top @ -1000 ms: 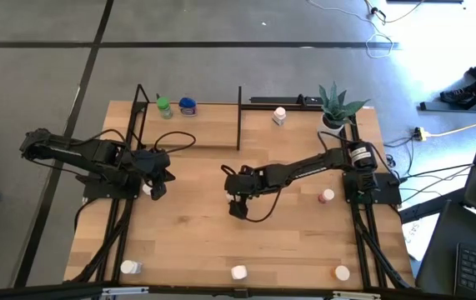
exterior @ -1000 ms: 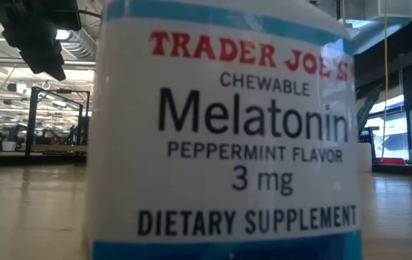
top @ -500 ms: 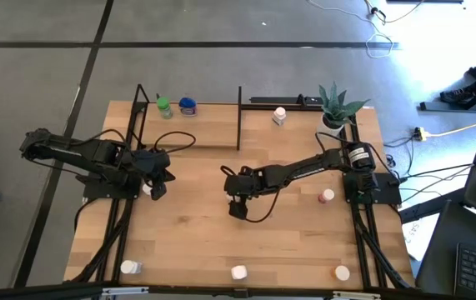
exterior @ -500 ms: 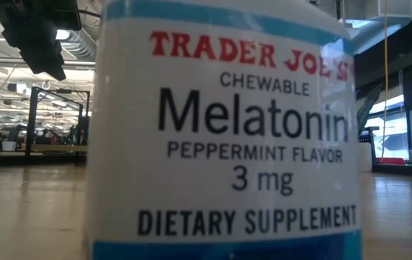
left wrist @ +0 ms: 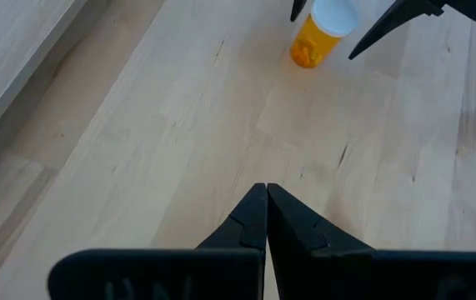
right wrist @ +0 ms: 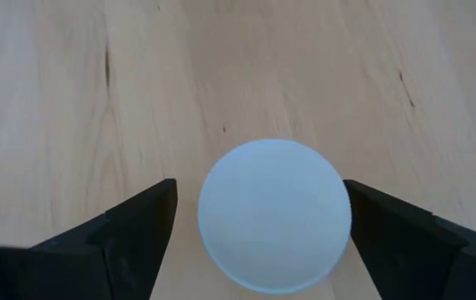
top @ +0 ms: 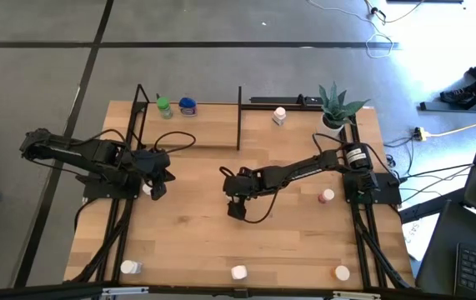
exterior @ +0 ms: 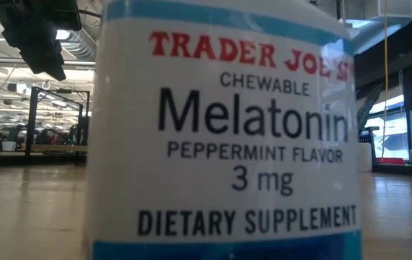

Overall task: Pick and place medicine bottles onto shelf by color
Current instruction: Put the orange pill bottle on the shelf

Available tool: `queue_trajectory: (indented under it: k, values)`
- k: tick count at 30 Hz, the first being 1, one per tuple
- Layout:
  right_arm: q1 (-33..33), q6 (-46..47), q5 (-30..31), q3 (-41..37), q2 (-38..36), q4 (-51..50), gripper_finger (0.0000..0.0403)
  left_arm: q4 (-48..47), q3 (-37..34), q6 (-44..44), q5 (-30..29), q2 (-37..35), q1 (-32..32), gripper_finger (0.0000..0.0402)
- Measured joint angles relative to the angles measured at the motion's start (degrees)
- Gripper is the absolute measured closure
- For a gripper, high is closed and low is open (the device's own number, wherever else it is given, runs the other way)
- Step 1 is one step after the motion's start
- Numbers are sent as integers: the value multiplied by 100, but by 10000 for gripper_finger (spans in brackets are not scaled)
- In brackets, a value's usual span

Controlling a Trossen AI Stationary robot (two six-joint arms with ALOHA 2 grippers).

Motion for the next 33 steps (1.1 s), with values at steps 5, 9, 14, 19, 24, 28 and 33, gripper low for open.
queue_trajectory:
  k: [5, 9, 14, 19, 24, 28, 33]
  values:
    - [0, 10, 1, 0, 0, 2, 73, 0, 0, 0, 0, 1, 1, 401]
    - [0, 10, 1, 0, 0, 29, 99, 0, 0, 0, 0, 0, 0, 401]
    - [0, 85, 3, 0, 0, 126, 151, 1, 0, 0, 0, 2, 1, 401]
    - [0, 140, 9, 2, -2, 100, 199, 1, 0, 0, 0, 0, 1, 401]
    - [0, 353, 6, 2, -2, 92, 200, 1, 0, 0, 0, 0, -1, 401]
    - [0, 784, -155, 57, -4, 28, 192, 1, 0, 0, 0, 2, -1, 401]
    - [-21, 949, -171, 467, -2, -114, 197, 0, 0, 0, 0, 2, 0, 401]
